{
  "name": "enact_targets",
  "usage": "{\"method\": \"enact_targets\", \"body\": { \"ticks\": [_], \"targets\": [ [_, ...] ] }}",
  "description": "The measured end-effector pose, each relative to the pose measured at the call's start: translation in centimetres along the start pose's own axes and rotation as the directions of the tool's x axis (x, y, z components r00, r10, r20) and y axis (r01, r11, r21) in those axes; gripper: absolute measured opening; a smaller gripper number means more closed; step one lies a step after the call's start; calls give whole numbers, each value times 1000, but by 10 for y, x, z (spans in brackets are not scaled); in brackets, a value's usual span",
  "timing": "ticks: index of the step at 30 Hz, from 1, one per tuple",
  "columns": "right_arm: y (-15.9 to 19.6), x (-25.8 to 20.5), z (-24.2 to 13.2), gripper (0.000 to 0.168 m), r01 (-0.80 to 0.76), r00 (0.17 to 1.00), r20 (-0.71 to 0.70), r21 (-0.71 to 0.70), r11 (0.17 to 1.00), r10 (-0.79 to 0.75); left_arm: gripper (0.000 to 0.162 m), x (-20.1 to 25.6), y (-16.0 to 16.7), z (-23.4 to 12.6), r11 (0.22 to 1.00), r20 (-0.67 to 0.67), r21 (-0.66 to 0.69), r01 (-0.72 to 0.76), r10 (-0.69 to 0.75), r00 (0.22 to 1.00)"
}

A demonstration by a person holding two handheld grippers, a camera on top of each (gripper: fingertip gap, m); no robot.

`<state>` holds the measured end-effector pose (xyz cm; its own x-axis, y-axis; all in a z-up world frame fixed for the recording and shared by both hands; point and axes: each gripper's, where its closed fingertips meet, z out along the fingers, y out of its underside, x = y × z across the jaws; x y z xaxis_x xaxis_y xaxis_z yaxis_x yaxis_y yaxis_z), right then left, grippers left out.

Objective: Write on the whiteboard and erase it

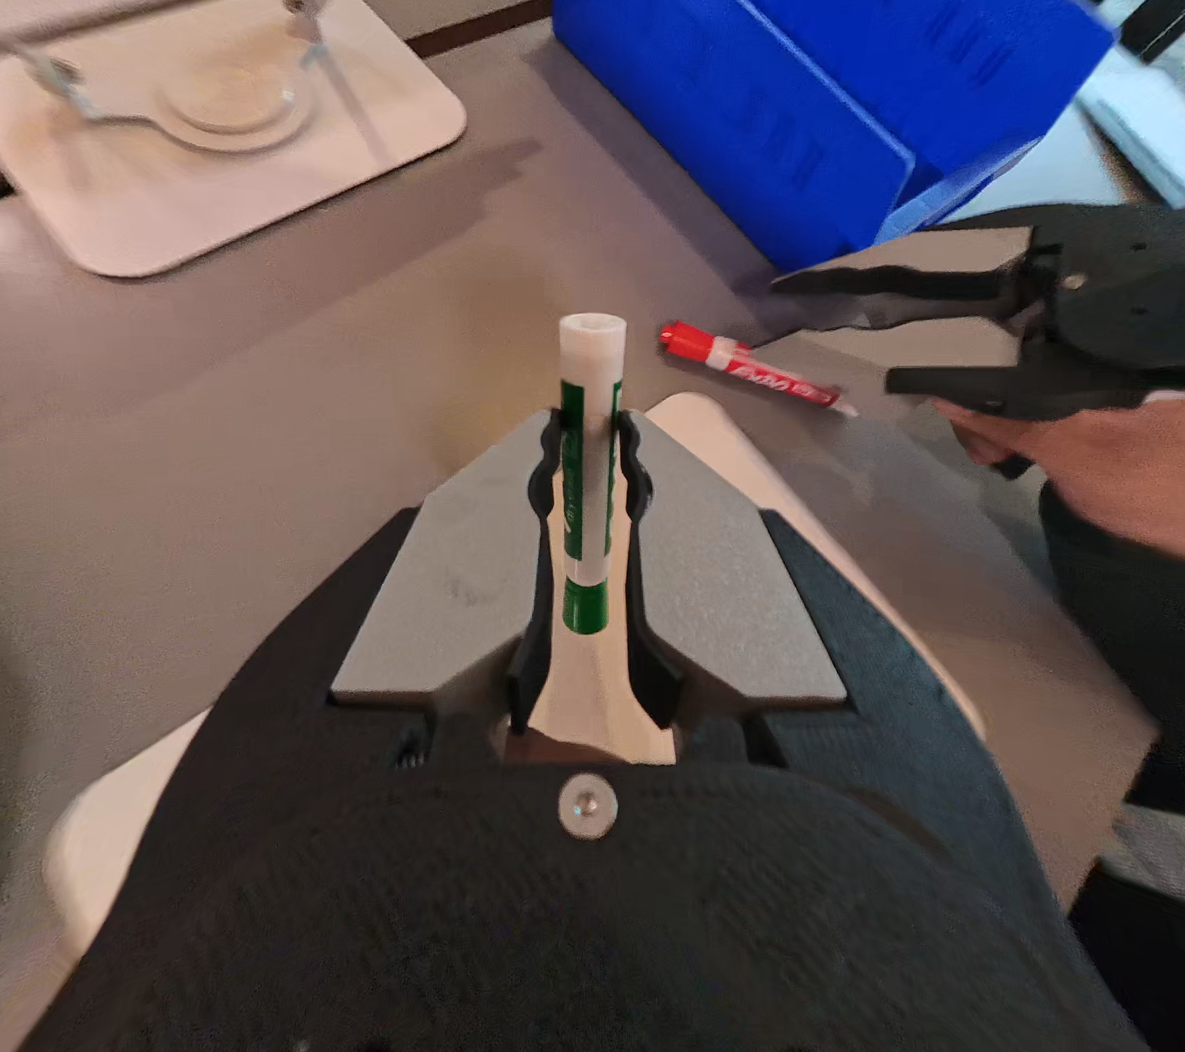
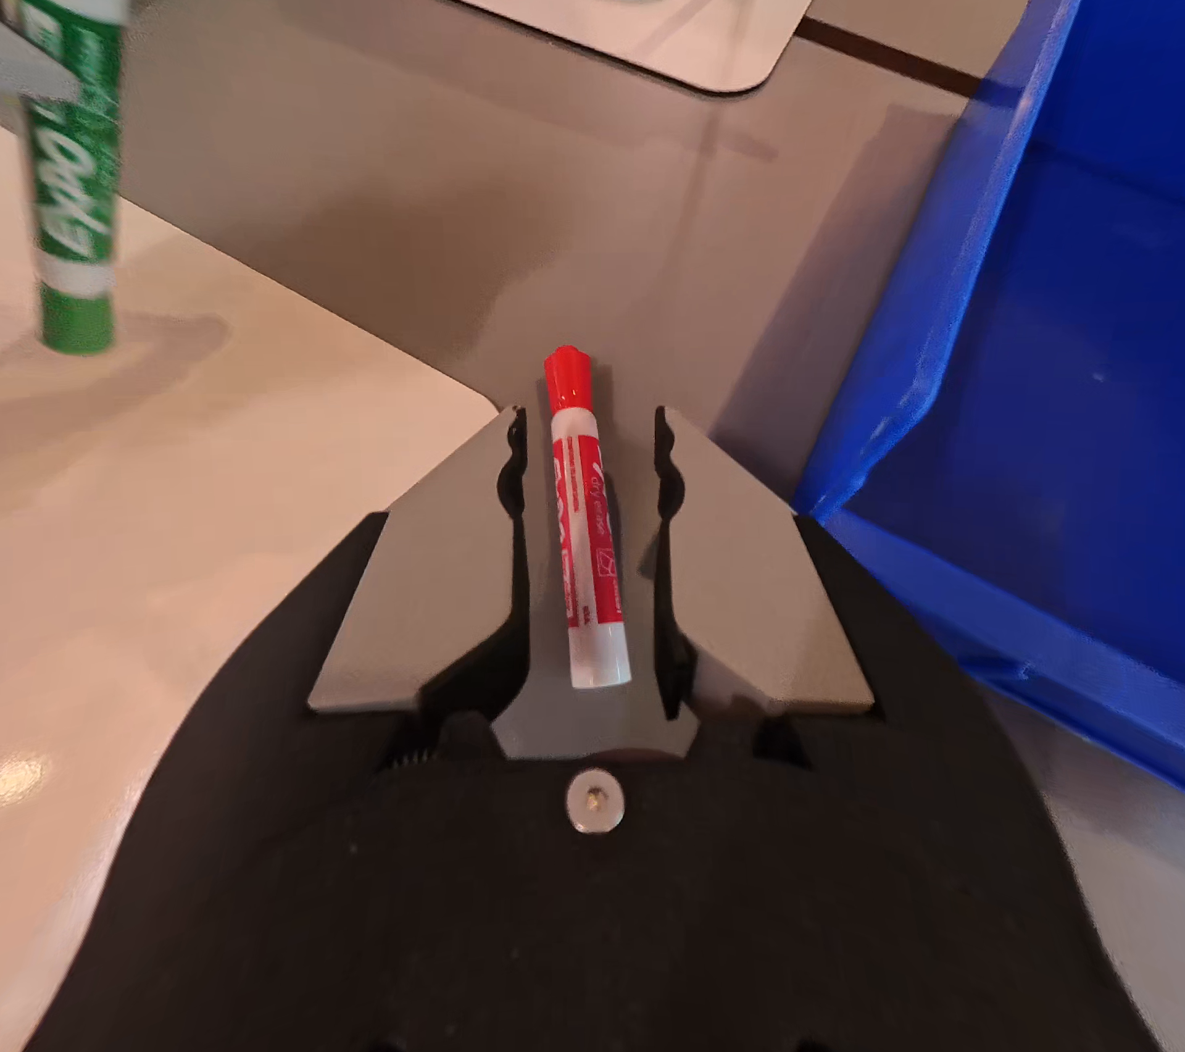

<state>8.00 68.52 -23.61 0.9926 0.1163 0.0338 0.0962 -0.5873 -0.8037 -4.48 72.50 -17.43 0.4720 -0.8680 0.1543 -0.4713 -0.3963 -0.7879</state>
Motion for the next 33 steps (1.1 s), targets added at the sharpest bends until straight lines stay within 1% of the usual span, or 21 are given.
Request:
{"method": "enact_targets", "body": {
  "ticks": [2, 5, 8, 10, 12, 15, 17, 20, 23, 26, 29, 33],
  "targets": [
    [6, 5, 1, 36, -10, 1000, -3, -32, 999, 10, 16, 21, -3, 22, 995, -81, 9, 98, -97, 992],
    [16, 14, 0, 33, -5, 1000, -21, -90, 996, 4, 16, 45, -5, 50, 961, -173, 16, 275, -268, 948],
    [8, 22, -13, 32, -44, 999, -5, -32, 998, 44, 16, 61, 3, 73, 938, -197, -12, 347, -343, 919],
    [2, 25, -22, 28, -67, 997, 22, 12, 998, 67, 16, 71, 8, 82, 932, -210, -23, 362, -359, 909],
    [2, 28, -24, 22, -71, 997, 25, 21, 997, 70, 15, 79, 9, 88, 931, -217, -25, 364, -360, 907],
    [8, 26, -21, 26, -59, 998, 30, -12, 998, 59, 16, 89, 6, 91, 926, -223, -10, 379, -371, 901],
    [13, 23, -18, 26, -33, 999, 27, -42, 999, 35, 16, 92, 5, 93, 907, -234, 1, 421, -409, 882],
    [12, 24, -19, 26, -19, 1000, 11, -33, 999, 19, 16, 94, 8, 93, 877, -252, 8, 481, -464, 849],
    [12, 23, -21, 27, -21, 999, 30, -23, 1000, 21, 16, 91, 17, 92, 888, -204, 22, 459, -446, 872],
    [24, 19, -16, 28, -10, 998, 57, -82, 997, 15, 17, 87, 21, 89, 896, -176, 40, 443, -430, 885],
    [33, 11, -11, 28, 11, 997, 77, -126, 992, -2, 18, 85, 28, 92, 906, -149, 23, 423, -415, 898],
    [36, 12, -10, 28, 23, 998, 67, -141, 990, -14, 21, 89, 30, 92, 901, -178, 16, 434, -425, 888]
  ]
}}
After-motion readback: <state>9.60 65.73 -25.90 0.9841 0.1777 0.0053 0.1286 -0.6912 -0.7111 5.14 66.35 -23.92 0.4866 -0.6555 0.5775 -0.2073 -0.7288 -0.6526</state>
